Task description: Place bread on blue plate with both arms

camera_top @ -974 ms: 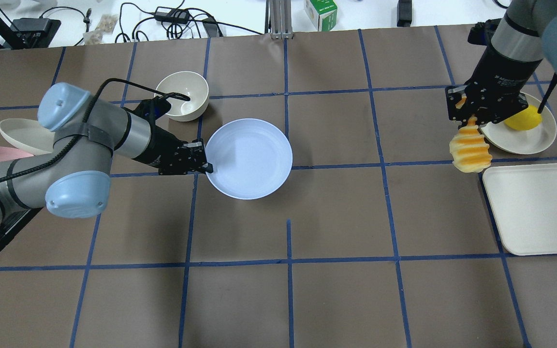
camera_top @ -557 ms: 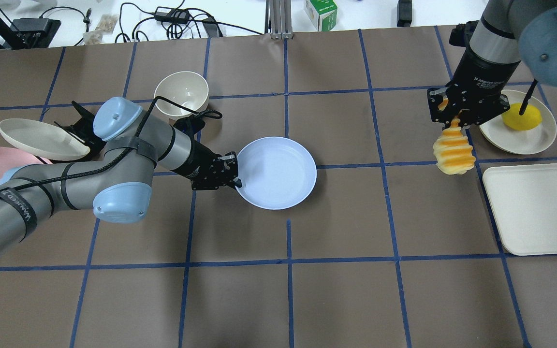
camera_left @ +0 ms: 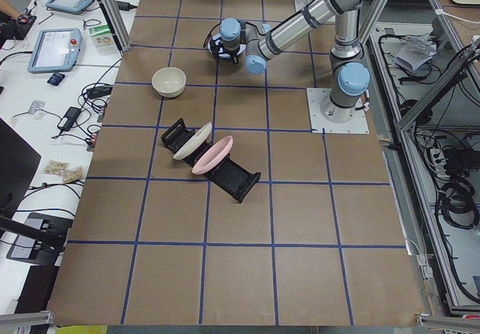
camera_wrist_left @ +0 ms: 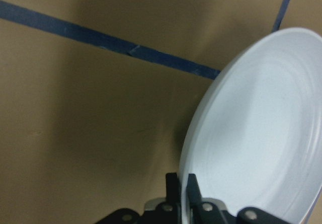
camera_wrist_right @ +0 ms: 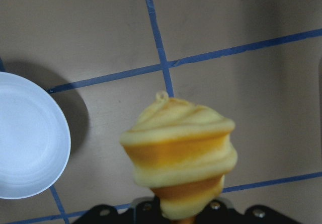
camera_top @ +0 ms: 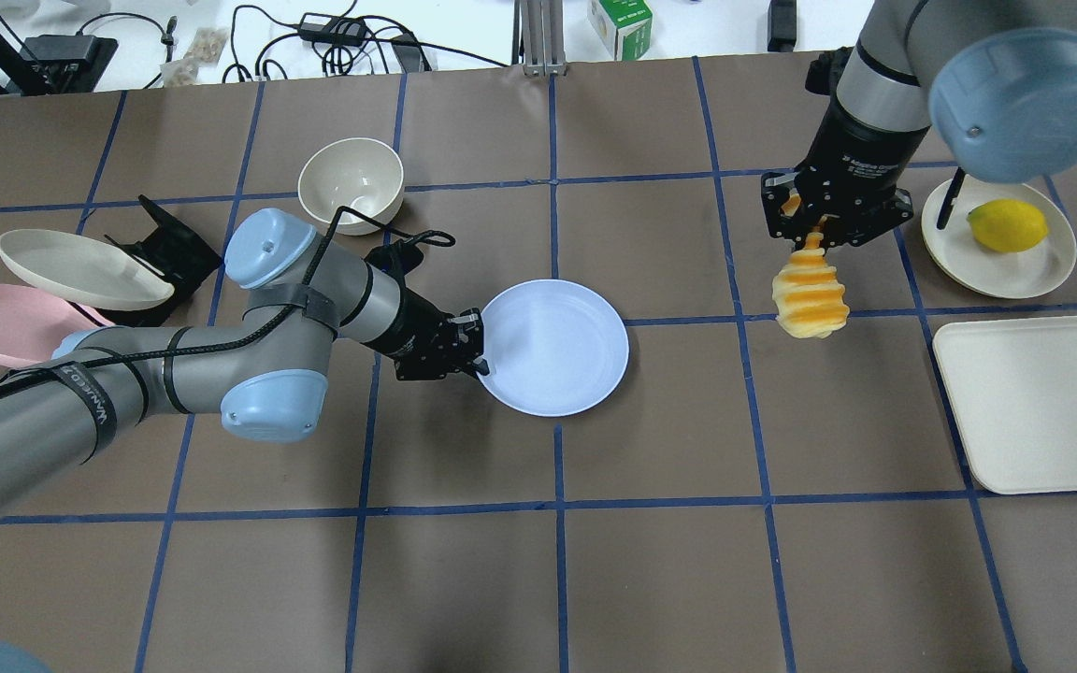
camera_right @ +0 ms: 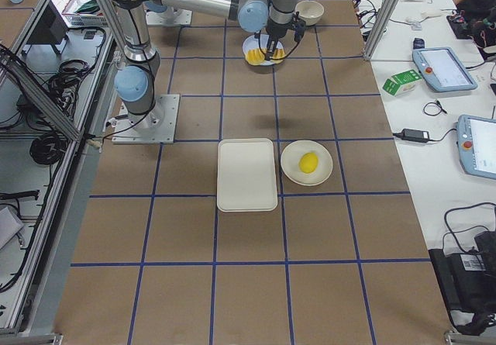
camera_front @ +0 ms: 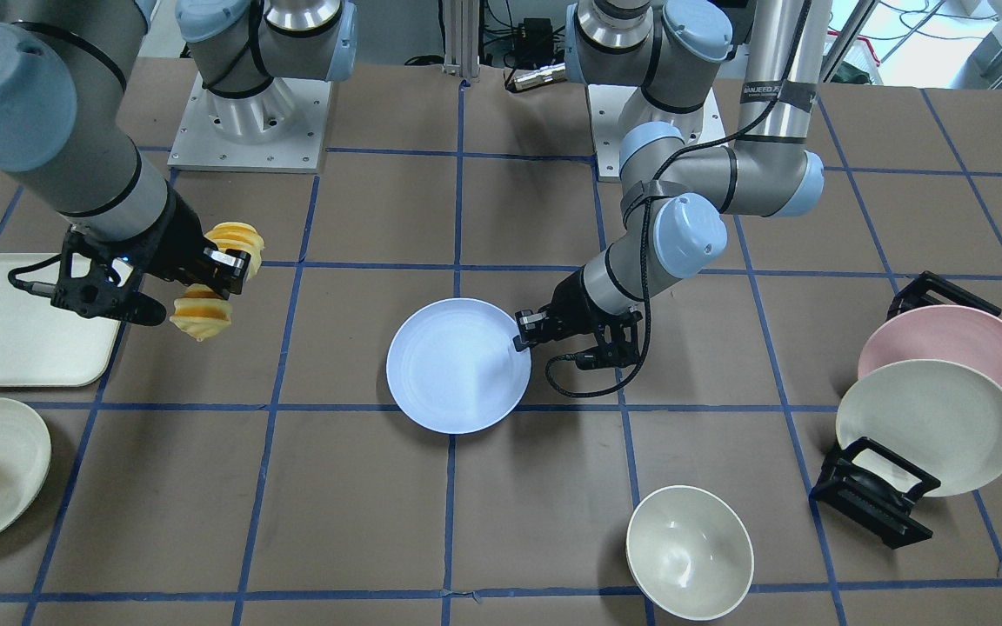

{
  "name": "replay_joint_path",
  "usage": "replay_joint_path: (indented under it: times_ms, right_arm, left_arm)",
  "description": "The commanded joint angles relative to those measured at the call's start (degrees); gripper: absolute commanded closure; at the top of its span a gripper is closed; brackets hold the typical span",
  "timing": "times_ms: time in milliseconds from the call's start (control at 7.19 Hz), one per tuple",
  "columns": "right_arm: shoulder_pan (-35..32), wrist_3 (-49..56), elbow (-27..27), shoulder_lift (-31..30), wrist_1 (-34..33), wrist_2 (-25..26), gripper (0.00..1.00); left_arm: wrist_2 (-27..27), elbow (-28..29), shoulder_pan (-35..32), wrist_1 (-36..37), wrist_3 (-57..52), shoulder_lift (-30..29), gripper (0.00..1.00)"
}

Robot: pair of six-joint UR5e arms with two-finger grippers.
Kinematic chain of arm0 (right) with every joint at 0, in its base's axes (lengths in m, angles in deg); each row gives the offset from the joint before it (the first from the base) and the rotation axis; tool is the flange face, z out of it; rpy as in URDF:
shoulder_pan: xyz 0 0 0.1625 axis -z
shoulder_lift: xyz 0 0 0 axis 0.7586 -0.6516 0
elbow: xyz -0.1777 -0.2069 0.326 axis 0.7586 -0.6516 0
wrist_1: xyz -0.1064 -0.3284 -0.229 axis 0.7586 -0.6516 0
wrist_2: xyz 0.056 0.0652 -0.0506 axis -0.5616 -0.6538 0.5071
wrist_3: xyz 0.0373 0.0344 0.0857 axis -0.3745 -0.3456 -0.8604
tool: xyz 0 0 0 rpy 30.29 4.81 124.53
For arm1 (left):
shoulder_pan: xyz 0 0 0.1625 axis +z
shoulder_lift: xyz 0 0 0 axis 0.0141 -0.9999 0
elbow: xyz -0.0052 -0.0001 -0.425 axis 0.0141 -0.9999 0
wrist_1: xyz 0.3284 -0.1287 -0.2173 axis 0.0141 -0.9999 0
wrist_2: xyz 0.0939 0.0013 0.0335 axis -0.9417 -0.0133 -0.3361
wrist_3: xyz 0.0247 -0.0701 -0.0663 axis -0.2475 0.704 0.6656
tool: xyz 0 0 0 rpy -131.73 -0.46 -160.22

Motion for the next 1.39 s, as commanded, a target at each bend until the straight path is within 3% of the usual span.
replay_joint_path:
  times_ms: [0, 278, 417, 696, 835, 974, 1113, 1252]
  right_arm:
    - [-3.62, -1.0, -0.03, 2.27, -3.08, -1.31, 1.0]
    - [-7.31, -6.35, 0.06, 4.55, -6.85, -1.4, 1.0]
    - [-9.16, -8.72, 0.06, 5.87, -8.87, -1.4, 1.0]
    - [-14.33, -14.34, 0.06, 9.65, -13.25, -1.4, 1.0]
    - [-16.97, -17.33, 0.06, 11.23, -14.5, -2.19, 1.0]
    - [-18.91, -18.92, 0.15, 13.77, -18.43, -3.67, 1.0]
    - [-20.85, -21.9, 0.06, 16.49, -21.34, -3.77, 1.0]
    - [-22.61, -24.02, 0.5, 18.35, -22.06, -3.78, 1.0]
  left_arm:
    - [-0.27, -0.15, -0.18, 0.24, -0.06, -0.12, 0.0]
    - [-2.36, 1.08, 1.13, 0.42, 0.03, 2.15, 0.0]
    - [-8.82, 3.78, 2.97, -0.71, -0.93, 3.65, 0.0]
    - [-16.92, 13.07, 5.35, -18.03, -6.44, 7.68, 0.0]
    - [-25.06, 21.04, 5.71, -31.61, -8.74, 9.79, 0.0]
    - [-27.32, 28.43, 5.19, -42.45, -8.5, 11.56, 0.0]
    - [-27.17, 33.81, 5.1, -46.65, -8.5, 12.79, 0.0]
    - [-27.08, 35.17, 4.83, -46.87, -8.93, 12.89, 0.0]
